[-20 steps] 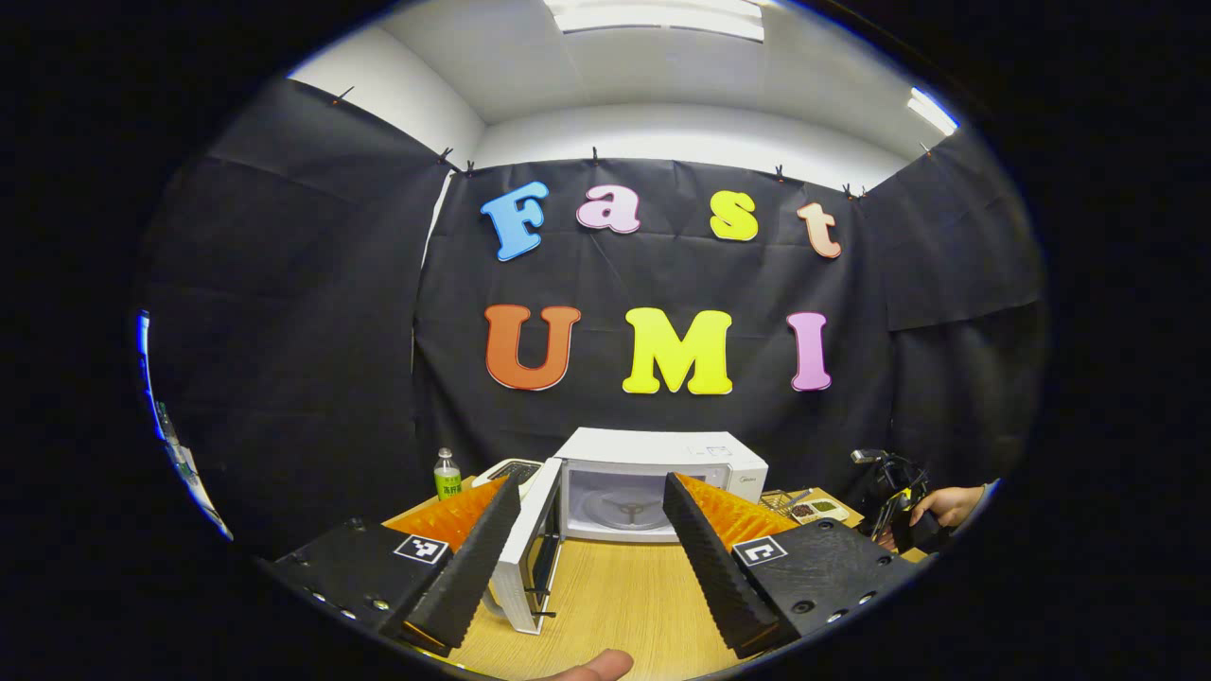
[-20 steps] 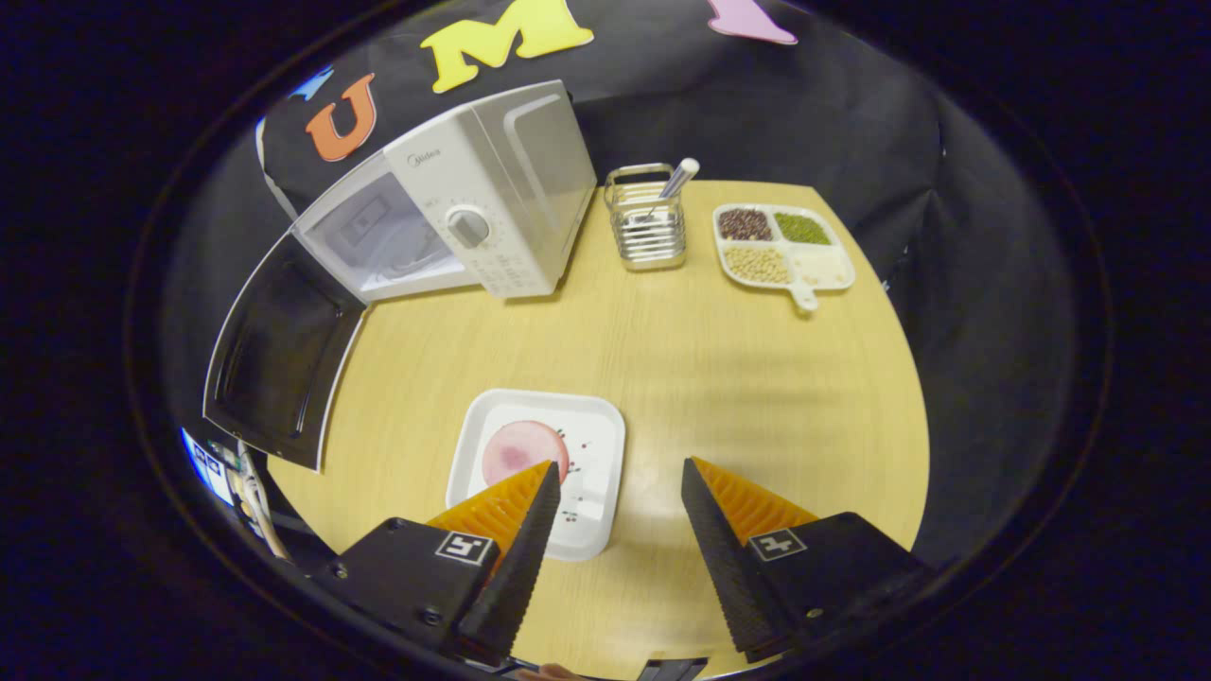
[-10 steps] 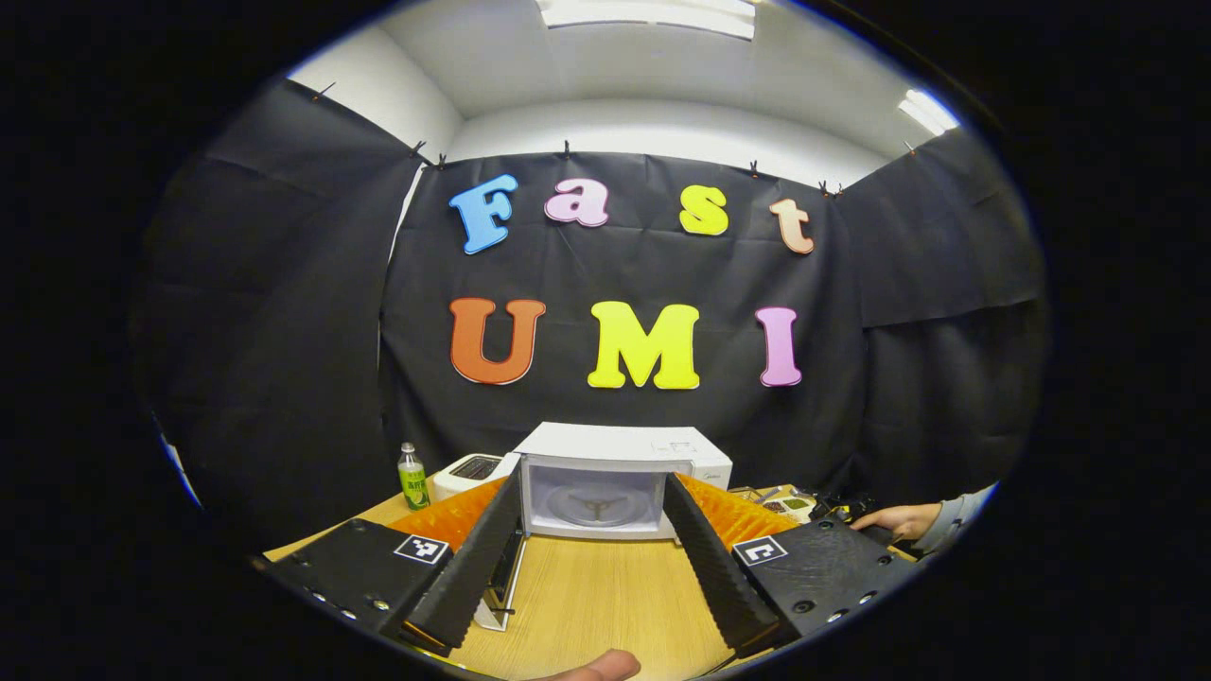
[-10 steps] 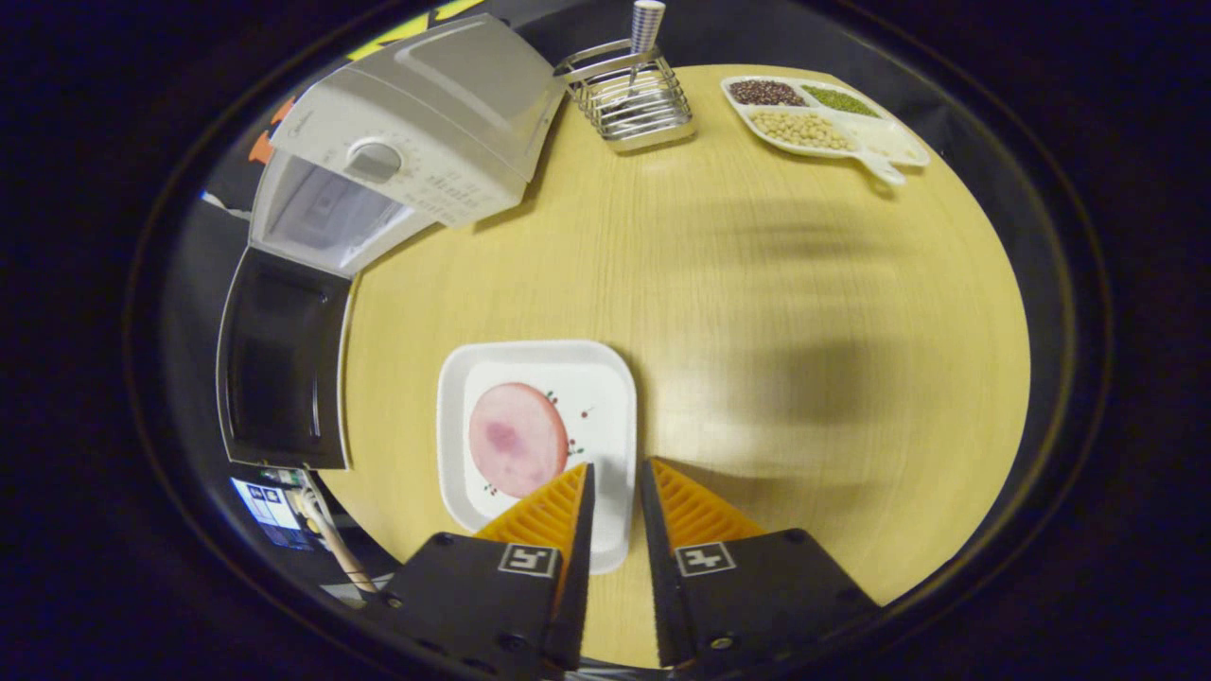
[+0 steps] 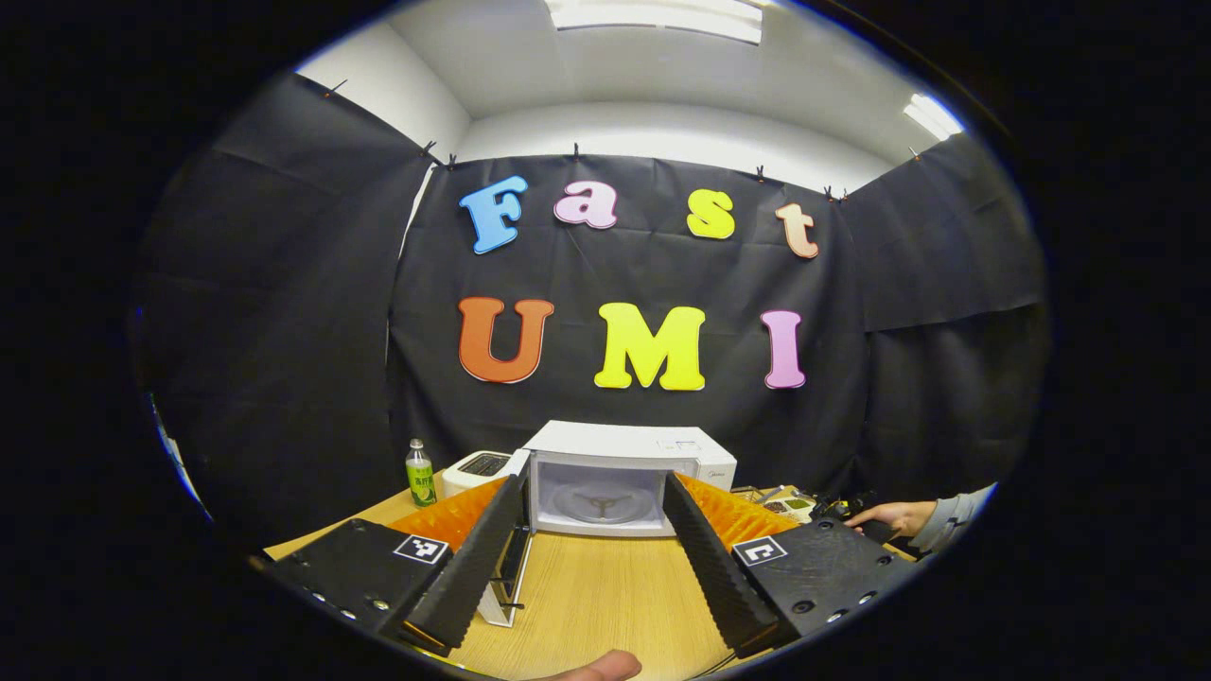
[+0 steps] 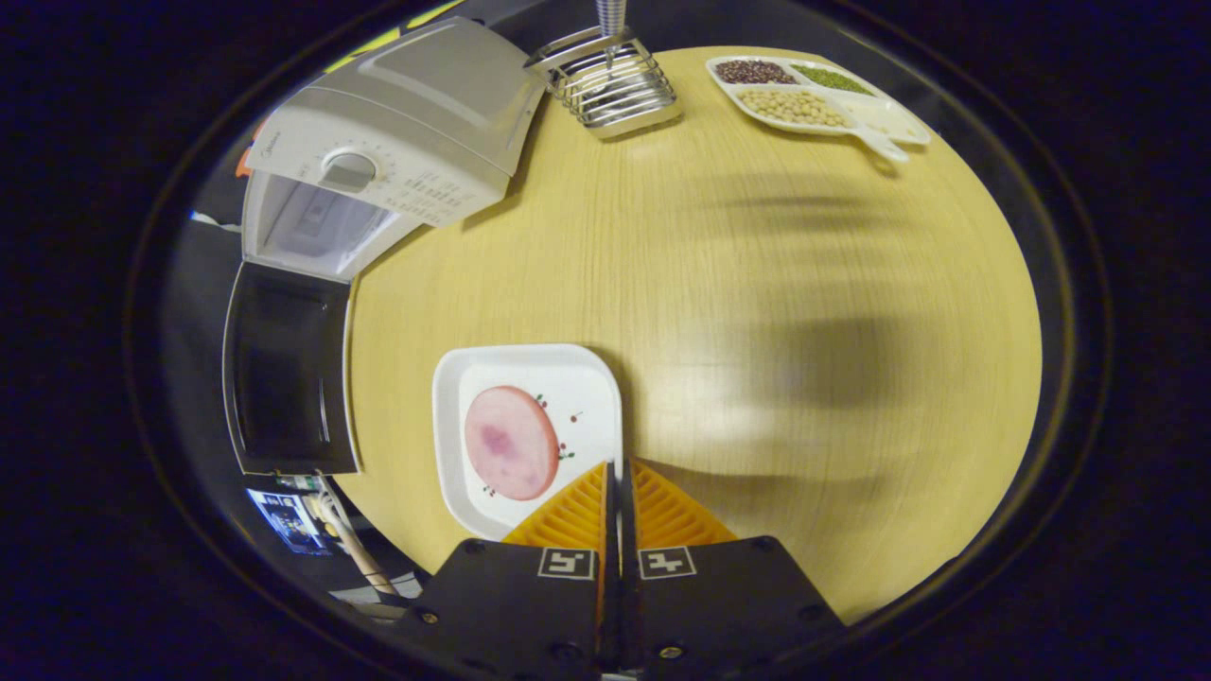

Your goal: Open the microwave oven with the left hand, put the food in, and close the microwave oven.

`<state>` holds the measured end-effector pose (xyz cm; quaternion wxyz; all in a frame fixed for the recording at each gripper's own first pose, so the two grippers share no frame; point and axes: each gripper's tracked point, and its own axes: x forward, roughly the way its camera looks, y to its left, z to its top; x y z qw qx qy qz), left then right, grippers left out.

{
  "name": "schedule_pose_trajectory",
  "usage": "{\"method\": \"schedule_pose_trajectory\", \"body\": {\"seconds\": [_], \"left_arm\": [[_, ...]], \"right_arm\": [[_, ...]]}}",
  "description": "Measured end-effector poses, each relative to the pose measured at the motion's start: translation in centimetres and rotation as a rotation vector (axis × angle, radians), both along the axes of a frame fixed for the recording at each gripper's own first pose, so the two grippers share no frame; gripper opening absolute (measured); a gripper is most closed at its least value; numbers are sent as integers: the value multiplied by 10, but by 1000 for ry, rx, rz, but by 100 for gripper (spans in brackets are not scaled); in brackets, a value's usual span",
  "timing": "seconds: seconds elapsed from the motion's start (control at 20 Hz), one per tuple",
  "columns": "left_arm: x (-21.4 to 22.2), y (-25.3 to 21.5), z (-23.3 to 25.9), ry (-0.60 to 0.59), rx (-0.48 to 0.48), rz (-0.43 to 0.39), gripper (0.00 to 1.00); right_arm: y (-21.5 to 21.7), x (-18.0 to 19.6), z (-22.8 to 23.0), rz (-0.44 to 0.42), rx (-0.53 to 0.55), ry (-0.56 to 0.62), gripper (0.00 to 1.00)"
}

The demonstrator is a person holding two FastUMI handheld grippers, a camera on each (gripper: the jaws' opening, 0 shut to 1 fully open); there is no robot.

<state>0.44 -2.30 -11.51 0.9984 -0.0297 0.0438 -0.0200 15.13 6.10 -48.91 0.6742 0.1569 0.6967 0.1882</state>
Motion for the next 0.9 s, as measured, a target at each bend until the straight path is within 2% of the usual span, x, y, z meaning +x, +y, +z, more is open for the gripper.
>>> {"method": "schedule_pose_trajectory", "body": {"seconds": [0.25,0.45,0.7,0.9], "left_arm": [[-10,8,-10,13,-1,-5,93],[-19,19,-16,15,7,0,93],[-33,39,-18,12,-17,5,93],[-42,62,-17,7,-15,27,93]], "right_arm": [[5,-13,13,-101,91,-8,4],[17,-17,31,-125,137,-52,4],[35,-23,68,-195,168,-111,4],[61,-18,84,-292,173,-149,4]]}}
